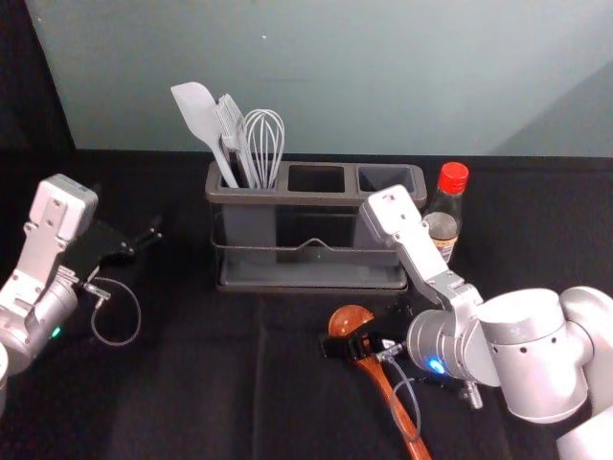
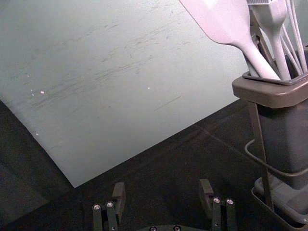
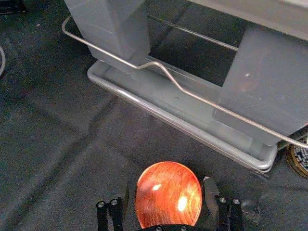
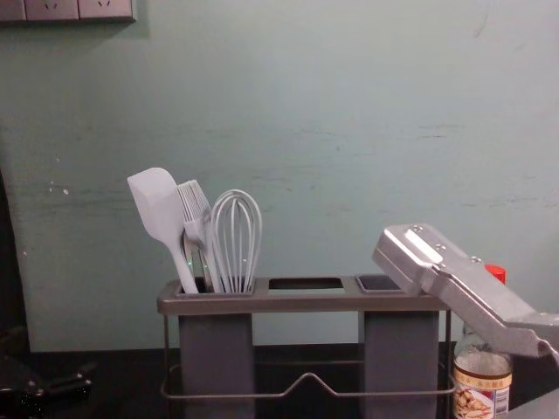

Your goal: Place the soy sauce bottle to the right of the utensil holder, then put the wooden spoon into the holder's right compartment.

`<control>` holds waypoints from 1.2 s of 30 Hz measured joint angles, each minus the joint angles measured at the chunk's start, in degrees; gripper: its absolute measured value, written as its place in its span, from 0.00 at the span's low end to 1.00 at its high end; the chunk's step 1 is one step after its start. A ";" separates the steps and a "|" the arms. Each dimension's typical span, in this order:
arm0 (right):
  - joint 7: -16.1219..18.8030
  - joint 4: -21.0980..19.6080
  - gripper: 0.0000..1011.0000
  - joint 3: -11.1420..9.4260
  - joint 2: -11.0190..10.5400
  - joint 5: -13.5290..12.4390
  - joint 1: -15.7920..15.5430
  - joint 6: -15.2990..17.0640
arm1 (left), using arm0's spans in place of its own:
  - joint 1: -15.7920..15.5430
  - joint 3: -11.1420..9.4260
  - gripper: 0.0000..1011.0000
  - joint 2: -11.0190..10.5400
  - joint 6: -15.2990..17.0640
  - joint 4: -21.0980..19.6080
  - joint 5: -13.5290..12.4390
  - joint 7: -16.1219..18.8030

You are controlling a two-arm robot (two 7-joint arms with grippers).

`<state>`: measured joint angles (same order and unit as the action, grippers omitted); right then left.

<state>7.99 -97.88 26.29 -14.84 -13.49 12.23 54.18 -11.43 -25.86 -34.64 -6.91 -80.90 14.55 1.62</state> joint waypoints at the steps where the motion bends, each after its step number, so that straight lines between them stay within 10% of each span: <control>1: 0.19 0.17 0.99 0.03 0.11 0.19 0.07 0.02 | 0.00 0.00 0.99 0.00 0.00 0.00 0.00 0.00; 26: 3.44 0.87 0.99 -0.20 0.11 2.82 0.16 0.65 | 0.00 0.00 0.99 0.00 0.00 0.00 0.00 0.00; 36: 3.91 1.00 0.83 -0.51 0.71 4.18 -0.09 0.73 | 0.00 0.00 0.99 0.00 0.00 0.00 0.00 0.00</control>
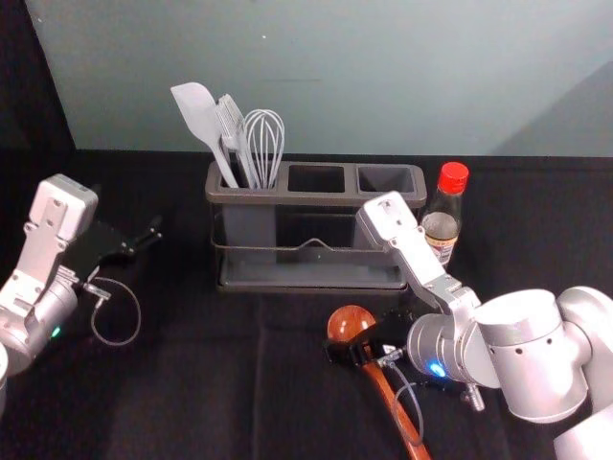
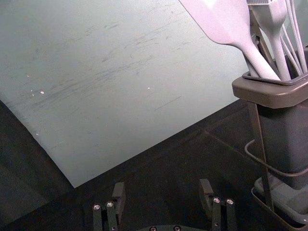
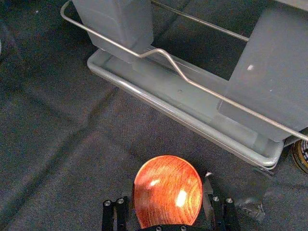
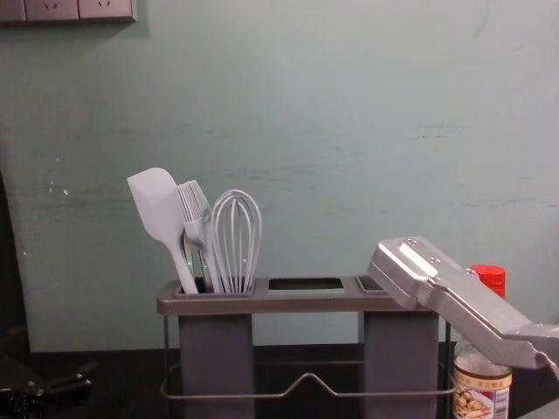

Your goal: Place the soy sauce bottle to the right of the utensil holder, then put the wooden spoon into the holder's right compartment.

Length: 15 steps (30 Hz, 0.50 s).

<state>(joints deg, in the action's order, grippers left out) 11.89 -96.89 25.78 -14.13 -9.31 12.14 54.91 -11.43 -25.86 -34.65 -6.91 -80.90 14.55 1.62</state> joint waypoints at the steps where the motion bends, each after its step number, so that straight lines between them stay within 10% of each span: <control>1: 0.05 0.00 0.83 -0.06 0.06 0.09 -0.03 0.04 | 0.00 0.00 0.99 0.00 0.00 0.00 0.00 0.00; 15: 3.34 -5.05 0.83 -1.62 -1.66 0.71 -1.26 2.87 | 0.00 0.00 0.99 0.00 0.00 0.00 0.00 0.00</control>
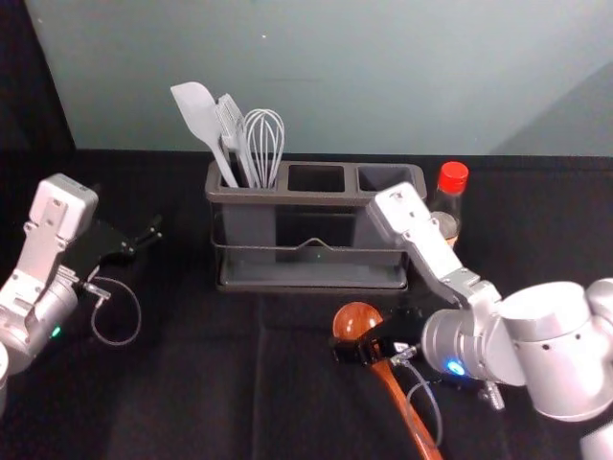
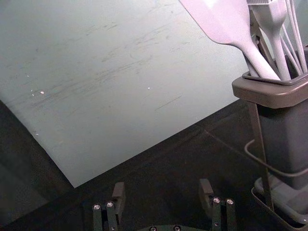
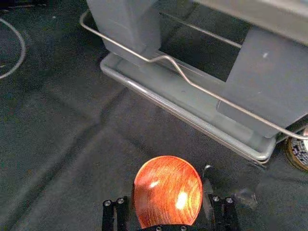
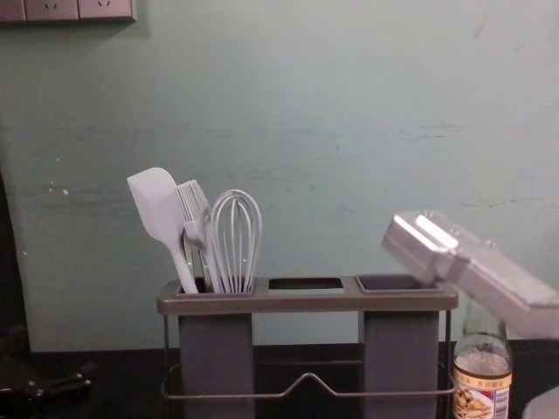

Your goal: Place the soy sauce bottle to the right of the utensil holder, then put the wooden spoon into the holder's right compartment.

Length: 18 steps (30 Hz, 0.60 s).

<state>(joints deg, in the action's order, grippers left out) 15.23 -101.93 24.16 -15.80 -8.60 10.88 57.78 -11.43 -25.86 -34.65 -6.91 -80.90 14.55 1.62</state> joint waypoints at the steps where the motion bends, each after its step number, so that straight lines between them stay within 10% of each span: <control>1: 0.22 -0.42 0.83 -0.08 -0.20 -0.01 -0.07 0.20 | 0.00 0.00 0.99 0.00 0.00 0.00 0.00 0.00; 18: 7.47 -9.35 0.83 -5.77 -8.48 -1.71 -5.68 1.89 | 0.00 0.00 0.99 0.00 0.00 0.00 0.00 0.00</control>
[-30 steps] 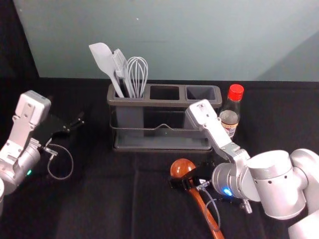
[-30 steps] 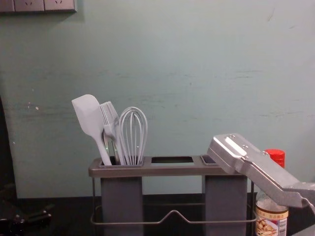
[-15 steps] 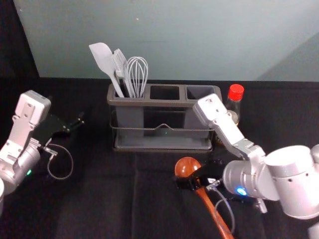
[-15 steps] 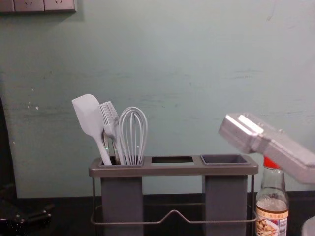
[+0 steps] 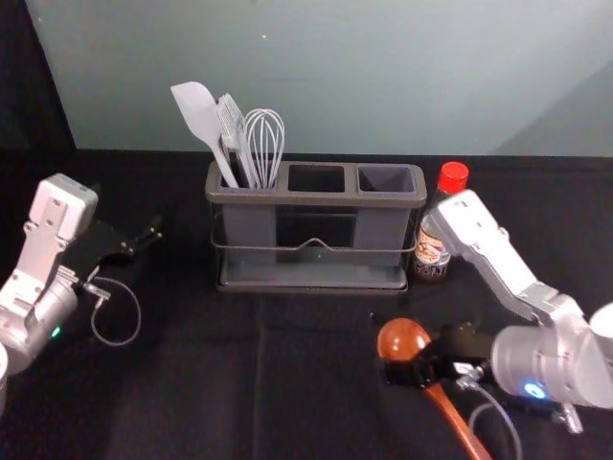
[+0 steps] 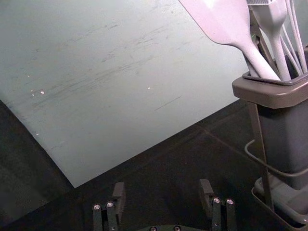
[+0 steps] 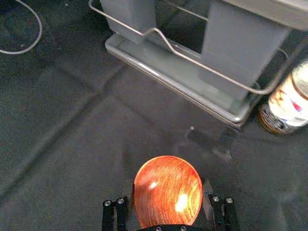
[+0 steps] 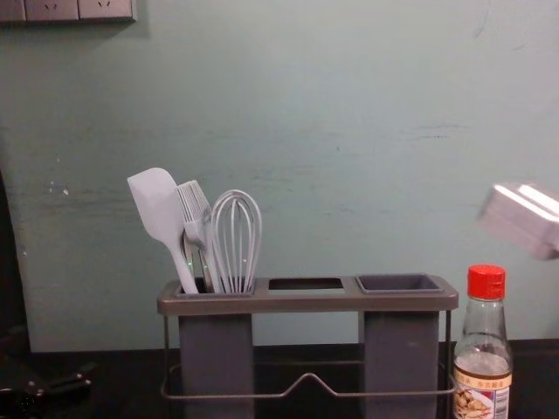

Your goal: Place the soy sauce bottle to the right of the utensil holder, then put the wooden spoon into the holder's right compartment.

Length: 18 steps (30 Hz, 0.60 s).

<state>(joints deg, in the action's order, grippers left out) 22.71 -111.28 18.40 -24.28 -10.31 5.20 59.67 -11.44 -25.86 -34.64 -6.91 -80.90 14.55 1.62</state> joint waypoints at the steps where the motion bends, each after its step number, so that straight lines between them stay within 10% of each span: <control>1: 0.27 -0.22 0.83 -0.37 -0.32 -0.04 -0.40 -0.13 | 0.00 0.00 0.99 0.00 0.00 0.00 0.00 0.00; 18: 2.53 -0.15 0.83 -2.79 -1.56 -0.57 -2.66 -1.10 | 0.00 0.00 0.99 0.00 0.00 0.00 0.00 0.00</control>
<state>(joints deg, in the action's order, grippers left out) 25.24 -111.43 15.61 -25.84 -10.88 2.54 58.57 -11.43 -25.86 -34.65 -6.91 -80.90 14.55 1.62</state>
